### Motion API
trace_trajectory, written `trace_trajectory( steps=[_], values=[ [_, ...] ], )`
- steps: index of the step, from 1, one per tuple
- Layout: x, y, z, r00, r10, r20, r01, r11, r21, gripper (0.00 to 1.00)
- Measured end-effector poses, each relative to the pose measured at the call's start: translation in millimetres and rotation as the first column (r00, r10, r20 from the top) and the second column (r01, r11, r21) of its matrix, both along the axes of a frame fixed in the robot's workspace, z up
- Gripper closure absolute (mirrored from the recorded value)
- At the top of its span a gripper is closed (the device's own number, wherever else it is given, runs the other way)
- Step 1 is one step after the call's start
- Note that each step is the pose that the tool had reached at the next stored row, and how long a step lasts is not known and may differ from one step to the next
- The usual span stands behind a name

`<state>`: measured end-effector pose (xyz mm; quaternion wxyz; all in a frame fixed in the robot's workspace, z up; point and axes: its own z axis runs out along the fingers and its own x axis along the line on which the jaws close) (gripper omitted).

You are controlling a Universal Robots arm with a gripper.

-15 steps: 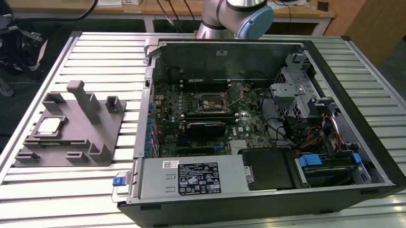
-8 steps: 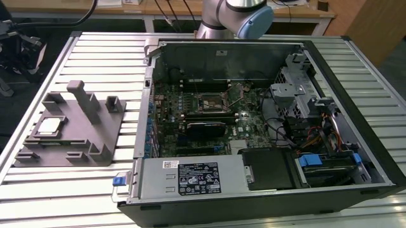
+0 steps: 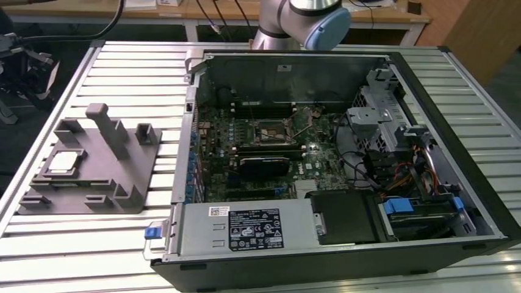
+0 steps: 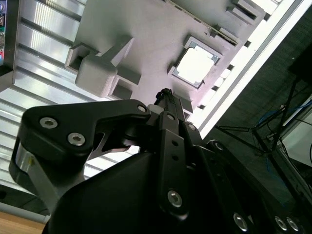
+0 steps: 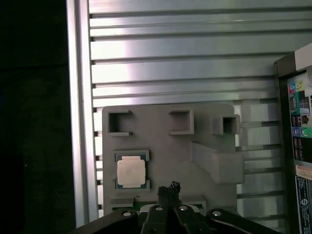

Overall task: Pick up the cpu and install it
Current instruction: 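Reach for the cpu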

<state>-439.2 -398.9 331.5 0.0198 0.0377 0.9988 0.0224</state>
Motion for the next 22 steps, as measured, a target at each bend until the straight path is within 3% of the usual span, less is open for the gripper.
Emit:
trace_trajectory(
  steps=[22],
  values=[
    [-4.0, 0.0, -28.4, 1.0, 0.0, 0.0001, 0.0, 1.0, 0.0001, 0.89]
  ],
)
